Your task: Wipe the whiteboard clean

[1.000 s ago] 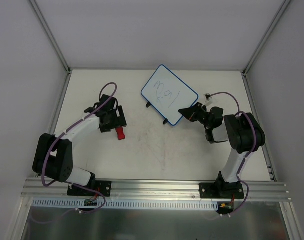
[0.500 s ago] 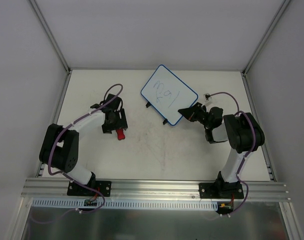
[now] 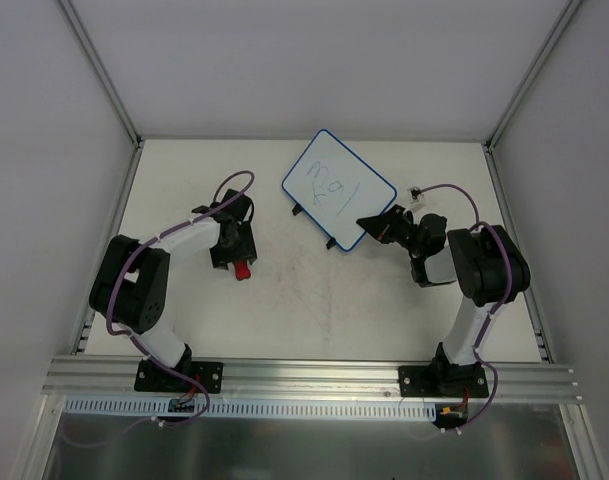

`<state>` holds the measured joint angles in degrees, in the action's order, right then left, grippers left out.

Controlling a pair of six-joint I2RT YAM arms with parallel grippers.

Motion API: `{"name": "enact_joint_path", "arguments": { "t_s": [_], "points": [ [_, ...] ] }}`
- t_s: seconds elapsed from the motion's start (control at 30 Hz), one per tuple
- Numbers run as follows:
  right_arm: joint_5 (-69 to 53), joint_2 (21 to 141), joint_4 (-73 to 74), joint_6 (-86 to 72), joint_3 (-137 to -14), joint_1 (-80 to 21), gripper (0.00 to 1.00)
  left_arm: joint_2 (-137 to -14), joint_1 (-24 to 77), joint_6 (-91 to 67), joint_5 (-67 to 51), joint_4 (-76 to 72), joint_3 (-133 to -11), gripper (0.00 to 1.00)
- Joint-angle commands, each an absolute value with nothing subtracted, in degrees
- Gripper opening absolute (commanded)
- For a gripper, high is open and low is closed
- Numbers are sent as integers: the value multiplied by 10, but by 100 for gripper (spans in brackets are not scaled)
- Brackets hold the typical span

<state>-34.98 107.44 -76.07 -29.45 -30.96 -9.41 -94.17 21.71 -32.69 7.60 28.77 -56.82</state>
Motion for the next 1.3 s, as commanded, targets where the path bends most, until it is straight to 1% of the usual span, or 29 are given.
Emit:
{"name": "enact_joint_path", "arguments": {
  "t_s": [0.0,0.1,0.13,0.23,0.27,0.37,0.4,0.43,0.5,0.7,0.77,0.83,0.87,0.9,0.93,1.07,1.13,1.2,1.27],
  "points": [
    [-349,1080,-877,-279,-323,-93,0,-950,224,-347,96,300,-590,61],
    [-349,1080,-877,-281,-322,-92,0,-951,225,-352,101,300,-591,56],
    [-349,1080,-877,-280,-322,-92,0,-951,225,-352,99,300,-591,52],
    [-352,1082,-878,-283,-324,-91,0,-947,226,-354,99,300,-592,50],
    [-352,1083,-878,-284,-324,-91,0,-946,226,-352,98,299,-592,46],
    [-352,1083,-877,-284,-324,-91,0,-946,228,-351,91,300,-592,39],
    [-352,1082,-877,-284,-324,-91,0,-947,228,-350,90,299,-594,21],
    [-352,1083,-877,-284,-324,-91,0,-948,228,-350,85,300,-594,17],
    [-352,1083,-877,-285,-324,-91,0,-947,229,-351,82,298,-593,13],
    [-353,1083,-877,-288,-324,-89,0,-951,231,-348,76,294,-595,13],
    [-352,1083,-877,-288,-324,-88,0,-947,231,-345,71,294,-597,16],
    [-353,1083,-878,-290,-325,-88,0,-942,231,-343,70,295,-597,22],
    [-354,1083,-878,-289,-325,-89,0,-941,231,-342,72,295,-595,35],
    [-354,1083,-877,-290,-325,-88,0,-942,231,-342,76,294,-593,40],
    [-354,1083,-877,-291,-326,-87,0,-945,231,-342,76,294,-593,41],
    [-354,1082,-877,-291,-325,-87,0,-954,231,-348,76,294,-592,39],
    [-353,1083,-877,-291,-325,-87,0,-957,231,-348,77,294,-593,36],
    [-353,1082,-878,-293,-325,-86,0,-959,231,-346,76,294,-594,36],
    [-353,1083,-877,-293,-324,-85,0,-963,231,-346,74,294,-595,38]
  ]
}}
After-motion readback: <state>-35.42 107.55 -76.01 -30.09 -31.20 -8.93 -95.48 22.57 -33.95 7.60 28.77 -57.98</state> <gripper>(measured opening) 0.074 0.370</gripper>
